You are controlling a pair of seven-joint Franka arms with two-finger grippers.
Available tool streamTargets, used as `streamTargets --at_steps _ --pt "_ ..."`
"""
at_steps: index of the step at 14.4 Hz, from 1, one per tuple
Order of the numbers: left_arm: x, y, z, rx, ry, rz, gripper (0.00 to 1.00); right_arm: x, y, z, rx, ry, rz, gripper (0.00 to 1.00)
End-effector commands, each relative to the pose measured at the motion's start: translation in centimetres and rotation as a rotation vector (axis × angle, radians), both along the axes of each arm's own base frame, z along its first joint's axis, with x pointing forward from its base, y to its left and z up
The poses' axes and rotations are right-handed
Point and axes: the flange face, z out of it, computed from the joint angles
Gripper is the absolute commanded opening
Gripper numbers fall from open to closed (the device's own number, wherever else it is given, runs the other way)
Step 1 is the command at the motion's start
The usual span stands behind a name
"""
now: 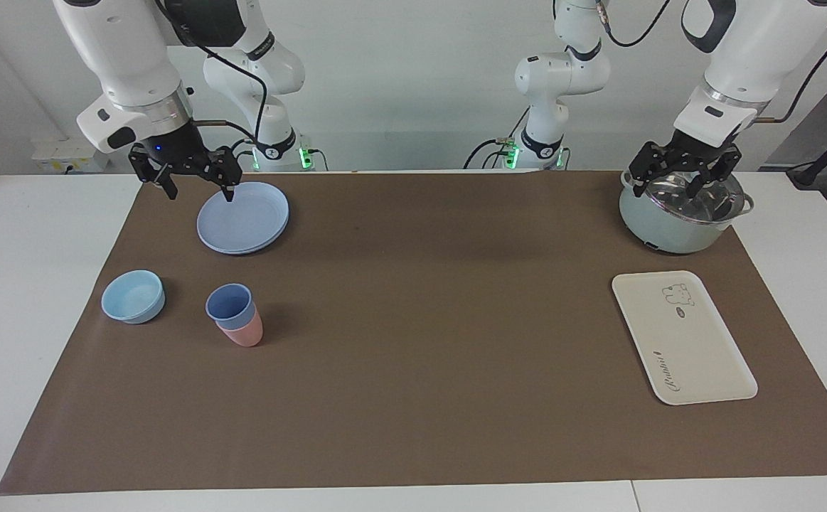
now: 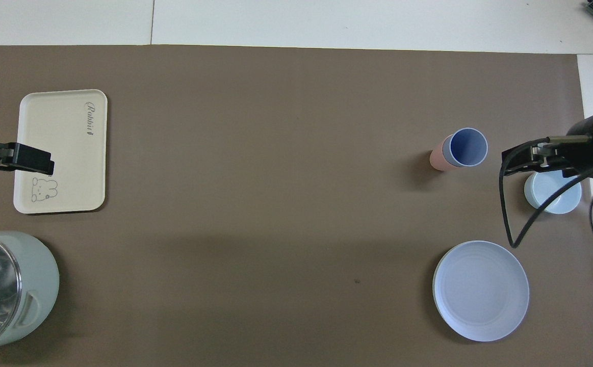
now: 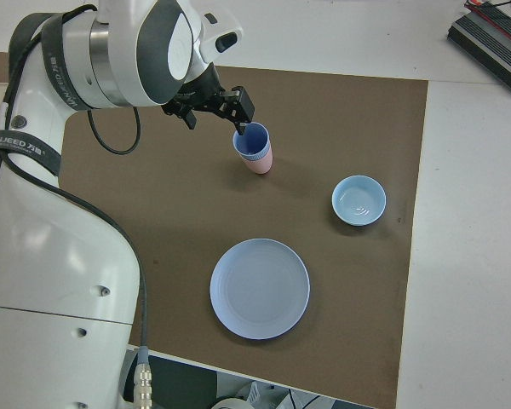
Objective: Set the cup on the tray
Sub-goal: 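Move the right gripper over the blue-and-pink cup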
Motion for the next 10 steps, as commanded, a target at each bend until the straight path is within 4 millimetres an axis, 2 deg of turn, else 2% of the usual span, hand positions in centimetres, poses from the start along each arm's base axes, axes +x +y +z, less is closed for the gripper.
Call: streamTargets --at_steps 1,4,7,10 --pt "-0.7 0.4 0.3 -0.005 0.005 -0.004 1.0 -0.3 -0.2 -0.3 -0.002 0.013 0.006 1.0" --pt "-0.7 0.4 0.3 -0.007 0.004 -0.004 1.0 -0.3 -0.2 -0.3 0.0 0.018 0.01 1.0" --pt "-0.7 0.4 0.3 -0.007 0.005 -0.004 1.0 -0.4 -1.6 -0.4 0.0 0.023 -0.004 1.0" --pt "-0.7 0.4 0.3 -0.007 0.005 -0.004 1.0 0.8 -2.1 -0.3 0.009 -0.046 -0.093 0.96"
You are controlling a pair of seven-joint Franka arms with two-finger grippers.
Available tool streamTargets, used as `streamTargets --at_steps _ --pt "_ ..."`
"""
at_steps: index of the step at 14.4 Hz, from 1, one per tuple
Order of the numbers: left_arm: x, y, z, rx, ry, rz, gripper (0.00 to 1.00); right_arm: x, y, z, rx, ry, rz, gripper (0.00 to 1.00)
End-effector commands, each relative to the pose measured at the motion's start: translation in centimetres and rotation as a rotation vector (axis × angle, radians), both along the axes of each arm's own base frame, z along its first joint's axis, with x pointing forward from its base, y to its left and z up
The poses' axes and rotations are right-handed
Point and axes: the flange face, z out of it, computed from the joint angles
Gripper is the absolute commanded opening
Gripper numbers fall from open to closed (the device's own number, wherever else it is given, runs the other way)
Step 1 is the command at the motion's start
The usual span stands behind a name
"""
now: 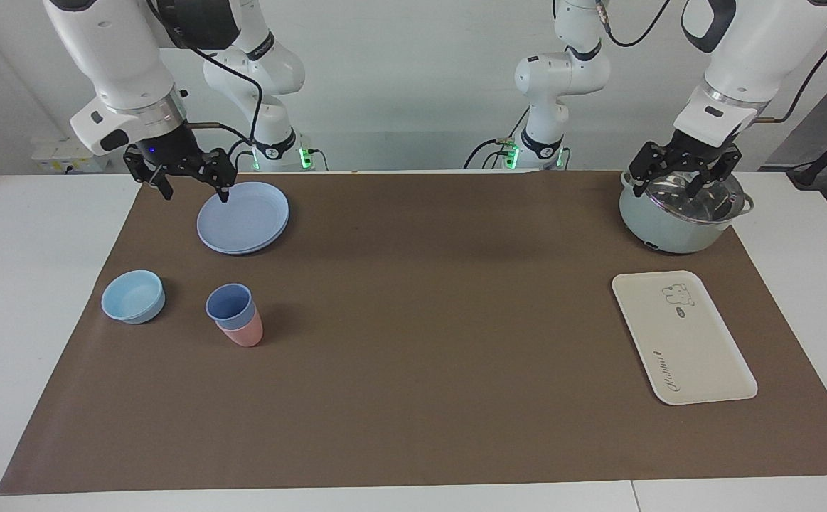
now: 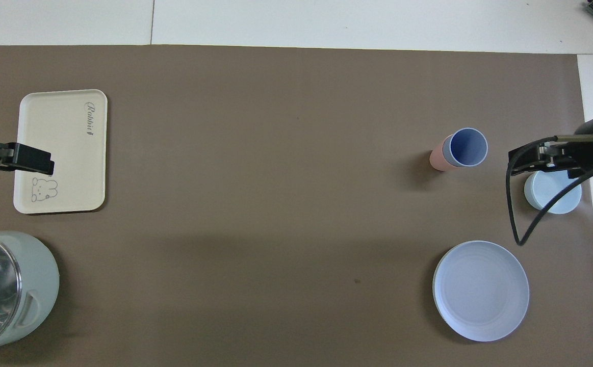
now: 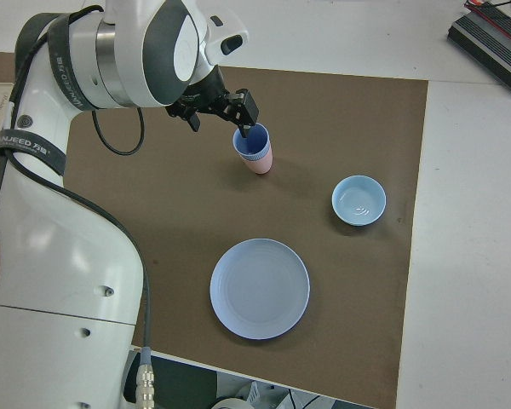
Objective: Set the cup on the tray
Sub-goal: 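Move the right gripper over the blue-and-pink cup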
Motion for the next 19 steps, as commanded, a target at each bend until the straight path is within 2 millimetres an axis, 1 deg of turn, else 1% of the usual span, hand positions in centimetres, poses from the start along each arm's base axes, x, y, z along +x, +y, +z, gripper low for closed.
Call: streamTargets --at_steps 1,2,3,5,6,8,9,10,12,13,15,17,18,19 --pt "-0.7 0.4 0.3 -0.005 0.005 -0.004 1.0 1.1 -1.2 -0.6 0.009 -0.044 -0.123 0.94" --pt "-0.7 0.4 0.3 -0.007 0.005 -0.004 1.0 1.9 -2.0 -1.6 0.013 -0.047 -0.2 0.92" --pt "-0.7 0.3 0.3 -0.007 0.004 -0.006 1.0 2.7 -2.5 -2.2 0.039 -0.059 -0.284 0.92" --pt "-0.7 0.3 0.3 -0.007 0.004 -0.006 1.0 4.3 -4.3 -3.8 0.104 -0.064 -0.449 0.92" --pt "-0.7 0.4 0.3 -0.007 0.004 -0.004 1.0 5.1 -4.9 -4.6 0.116 -0.07 -0.515 0.92" --pt "-0.7 0.4 0.3 -0.007 0.005 -0.004 1.0 6.7 -5.8 -7.0 0.135 -0.068 -0.644 0.9" --pt "-0.7 0.4 0.2 -0.007 0.007 -0.004 1.0 7.7 -6.6 -8.2 0.16 -0.076 -0.71 0.88" --pt "-0.7 0.4 0.3 -0.007 0.005 -0.004 1.0 8.5 -7.5 -9.8 0.179 -0.064 -0.77 0.88" --pt "-0.8 0.4 0.2 -0.007 0.007 -0.004 1.0 9.8 -8.6 -13.6 0.229 -0.019 -0.866 0.88" --pt "-0.7 0.4 0.2 -0.007 0.007 -0.004 1.0 10.3 -9.1 -15.1 0.233 -0.011 -0.903 0.88" --pt "-0.7 0.4 0.3 -0.007 0.005 -0.004 1.0 11.3 -9.5 -18.7 0.227 0.027 -0.967 0.89" --pt "-0.7 0.4 0.3 -0.007 0.005 -0.004 1.0 12.0 -9.8 -21.4 0.237 0.046 -1.0 0.9" --pt "-0.7 0.4 0.3 -0.005 0.005 -0.004 1.0 12.1 -10.0 -22.4 0.265 0.066 -1.032 0.9" --pt "-0.7 0.4 0.3 -0.007 0.005 -0.004 1.0 12.4 -10.1 -24.3 0.283 0.102 -1.062 0.92"
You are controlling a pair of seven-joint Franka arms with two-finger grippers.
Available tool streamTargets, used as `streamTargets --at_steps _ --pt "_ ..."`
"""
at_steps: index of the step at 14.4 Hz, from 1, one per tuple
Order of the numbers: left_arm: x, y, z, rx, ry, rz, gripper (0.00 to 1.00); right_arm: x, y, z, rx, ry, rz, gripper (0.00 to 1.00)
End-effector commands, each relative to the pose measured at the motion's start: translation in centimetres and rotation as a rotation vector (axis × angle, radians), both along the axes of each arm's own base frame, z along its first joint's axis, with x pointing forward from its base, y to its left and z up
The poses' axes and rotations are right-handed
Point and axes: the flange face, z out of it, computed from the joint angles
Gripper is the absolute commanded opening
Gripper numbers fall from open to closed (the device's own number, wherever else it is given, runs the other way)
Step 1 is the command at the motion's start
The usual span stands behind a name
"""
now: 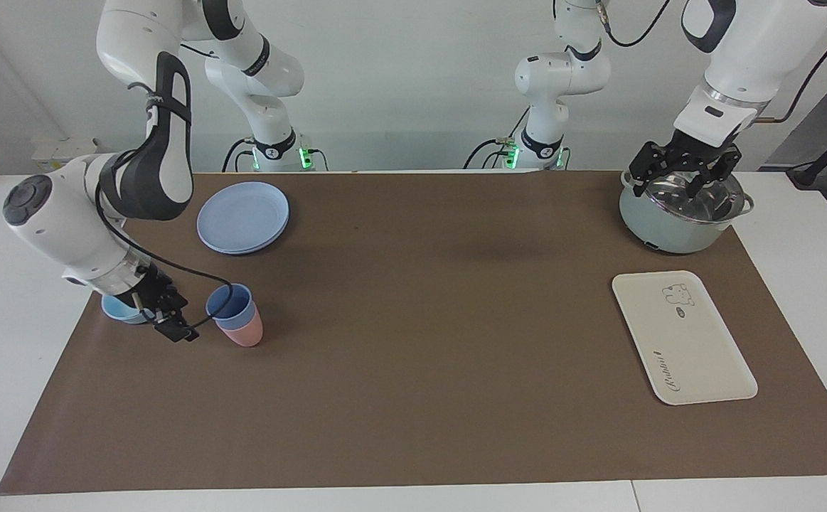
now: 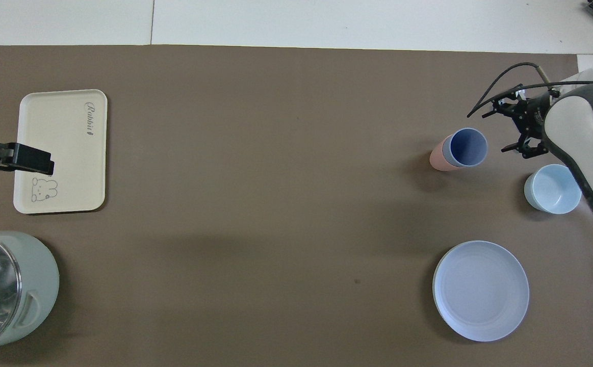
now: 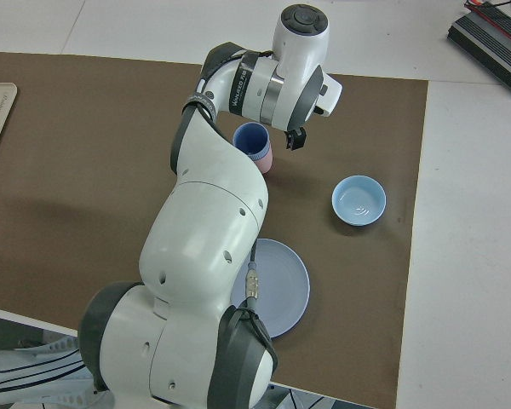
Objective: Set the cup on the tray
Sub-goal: 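Move the right gripper over the blue-and-pink cup, then lower the right gripper and grasp the blue-and-pink cup rim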
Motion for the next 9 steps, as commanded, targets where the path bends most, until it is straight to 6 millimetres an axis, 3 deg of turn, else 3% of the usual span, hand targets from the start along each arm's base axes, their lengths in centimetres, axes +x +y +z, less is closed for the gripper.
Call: streamTargets --at_steps 1,2,4,9 --pt "-0.7 0.4 0.3 -0.005 0.003 -0.004 1.0 0.8 -1.0 -3.7 0.074 0.041 -0.084 0.93" --pt "-0.7 0.3 0.3 -0.007 0.005 -0.006 1.0 1.5 -1.5 -5.3 0.087 0.055 -0.102 0.93" --pt "-0.7 0.3 0.3 -0.007 0.005 -0.006 1.0 2.0 -1.1 -6.5 0.131 0.068 -0.128 0.95" --pt "-0.7 0.4 0.3 -0.007 0.005 -0.004 1.0 0.2 -1.0 -8.3 0.213 0.154 -0.201 1.0"
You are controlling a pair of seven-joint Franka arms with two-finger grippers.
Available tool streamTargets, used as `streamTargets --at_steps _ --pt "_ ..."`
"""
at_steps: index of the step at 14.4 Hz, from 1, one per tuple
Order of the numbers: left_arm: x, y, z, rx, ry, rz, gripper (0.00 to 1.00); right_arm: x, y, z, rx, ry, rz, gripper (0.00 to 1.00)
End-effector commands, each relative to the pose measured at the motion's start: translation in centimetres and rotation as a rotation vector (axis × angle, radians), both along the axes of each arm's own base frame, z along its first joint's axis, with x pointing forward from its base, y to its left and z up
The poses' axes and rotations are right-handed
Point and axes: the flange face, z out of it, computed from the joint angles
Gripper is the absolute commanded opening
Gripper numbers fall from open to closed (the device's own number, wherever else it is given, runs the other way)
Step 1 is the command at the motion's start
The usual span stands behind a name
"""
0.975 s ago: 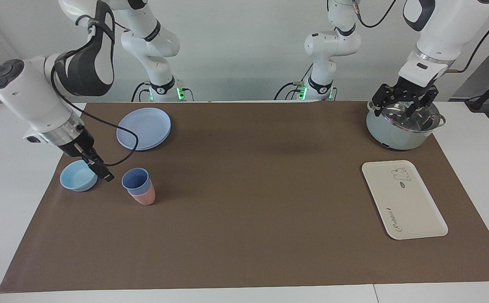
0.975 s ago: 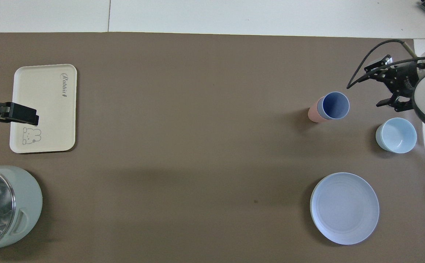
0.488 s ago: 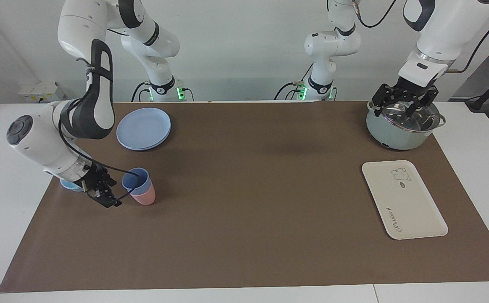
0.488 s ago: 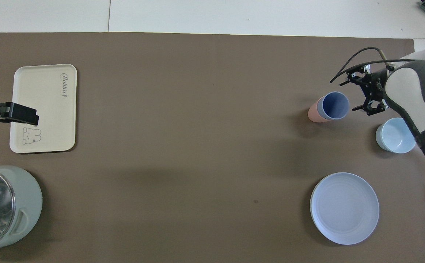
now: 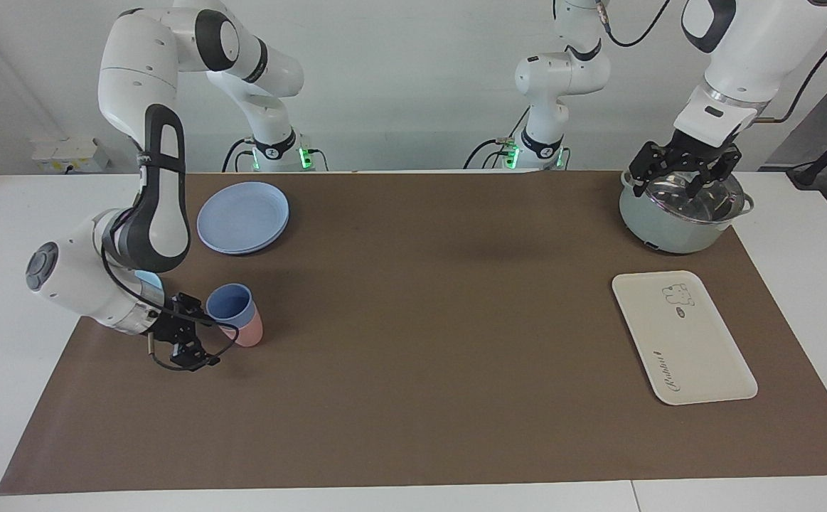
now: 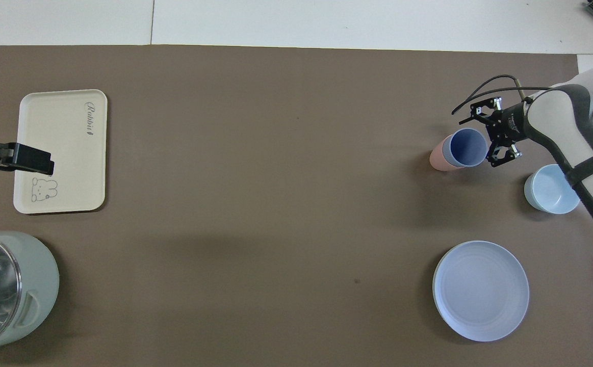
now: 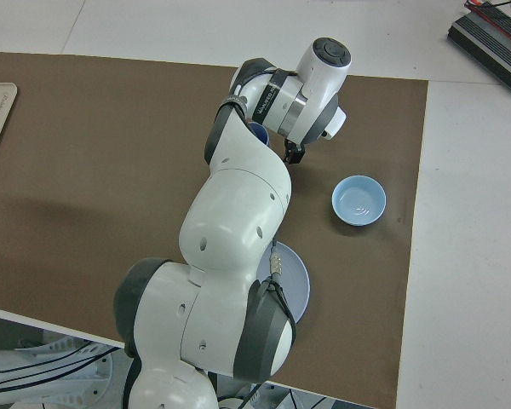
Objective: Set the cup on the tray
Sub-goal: 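Lower the right gripper and grasp the blue-and-pink cup rim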
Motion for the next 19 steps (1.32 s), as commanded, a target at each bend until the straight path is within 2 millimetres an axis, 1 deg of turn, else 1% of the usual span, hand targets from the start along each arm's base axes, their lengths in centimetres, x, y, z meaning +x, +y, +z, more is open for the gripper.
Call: streamTargets --at_steps 1,5,9,13,14,16,19 --pt "-0.7 0.4 0.3 -0.007 0.005 -0.004 1.0 -1.1 0.3 -0.4 0.052 0.051 -0.024 1.0" --pt "-0.7 0.4 0.3 -0.007 0.004 -0.004 1.0 -1.8 0.6 -0.1 0.077 0.098 0.0 1.0" --pt "-0.7 0.4 0.3 -0.007 0.005 -0.004 1.0 -1.9 1.0 0.0 0.124 0.096 -0.025 1.0" --pt "-0.7 0.4 0.3 -0.007 0.005 -0.004 1.0 -2.3 1.6 -0.2 0.16 0.102 -0.036 1.0" --pt "-0.7 0.4 0.3 -0.007 0.004 -0.004 1.0 -2.6 1.7 -0.5 0.165 0.111 -0.039 1.0" --pt "-0.7 0.4 0.3 -0.005 0.005 -0.004 1.0 -2.7 2.1 -0.6 0.181 0.113 -0.041 1.0" --pt "-0.7 0.4 0.3 -0.007 0.004 -0.004 1.0 -3.0 3.6 -0.6 0.224 0.121 -0.048 1.0"
